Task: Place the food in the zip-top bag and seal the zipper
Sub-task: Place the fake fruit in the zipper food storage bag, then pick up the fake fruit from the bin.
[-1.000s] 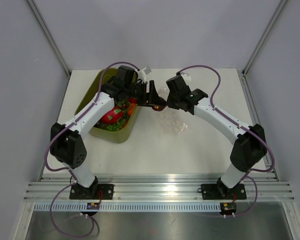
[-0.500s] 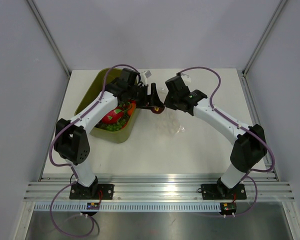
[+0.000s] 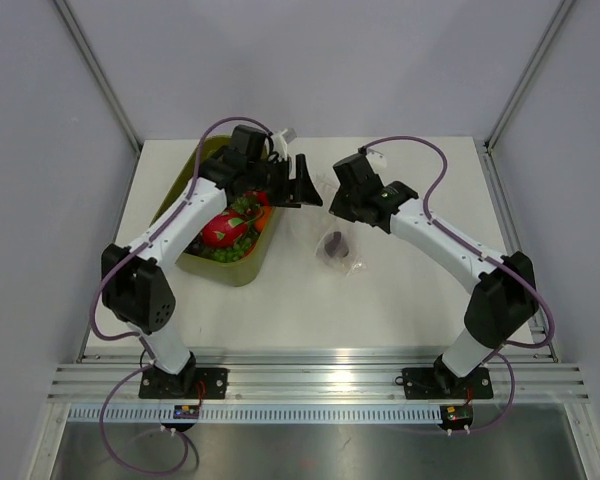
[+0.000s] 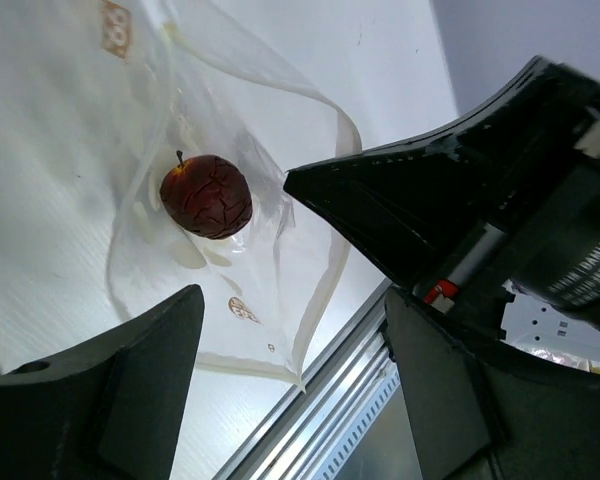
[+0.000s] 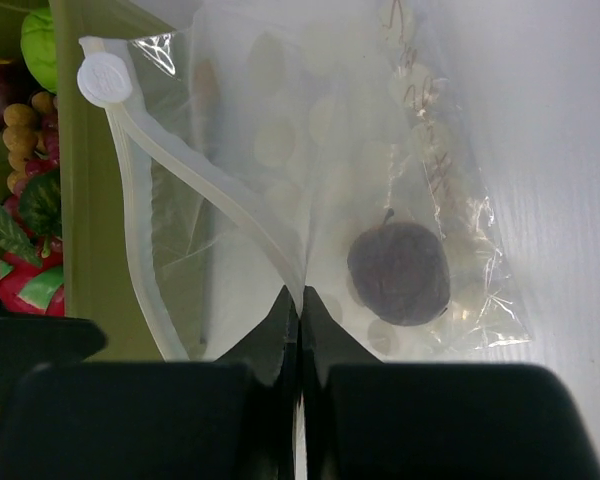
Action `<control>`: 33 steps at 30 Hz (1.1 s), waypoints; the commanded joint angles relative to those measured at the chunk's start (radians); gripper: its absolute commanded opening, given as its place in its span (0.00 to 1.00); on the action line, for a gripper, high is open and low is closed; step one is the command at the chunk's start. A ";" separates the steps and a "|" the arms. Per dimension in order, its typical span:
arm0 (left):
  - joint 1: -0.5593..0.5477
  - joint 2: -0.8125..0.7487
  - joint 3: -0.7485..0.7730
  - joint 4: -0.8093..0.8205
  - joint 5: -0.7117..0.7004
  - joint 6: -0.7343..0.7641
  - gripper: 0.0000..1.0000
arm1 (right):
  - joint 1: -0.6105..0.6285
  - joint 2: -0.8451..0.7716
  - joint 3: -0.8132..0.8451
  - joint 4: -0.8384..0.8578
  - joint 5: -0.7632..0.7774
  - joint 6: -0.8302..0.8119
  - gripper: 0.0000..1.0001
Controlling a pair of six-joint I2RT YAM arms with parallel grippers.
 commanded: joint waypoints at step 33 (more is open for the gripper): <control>0.176 0.060 -0.019 -0.220 -0.596 0.058 0.34 | -0.006 -0.044 0.025 0.029 0.013 0.027 0.00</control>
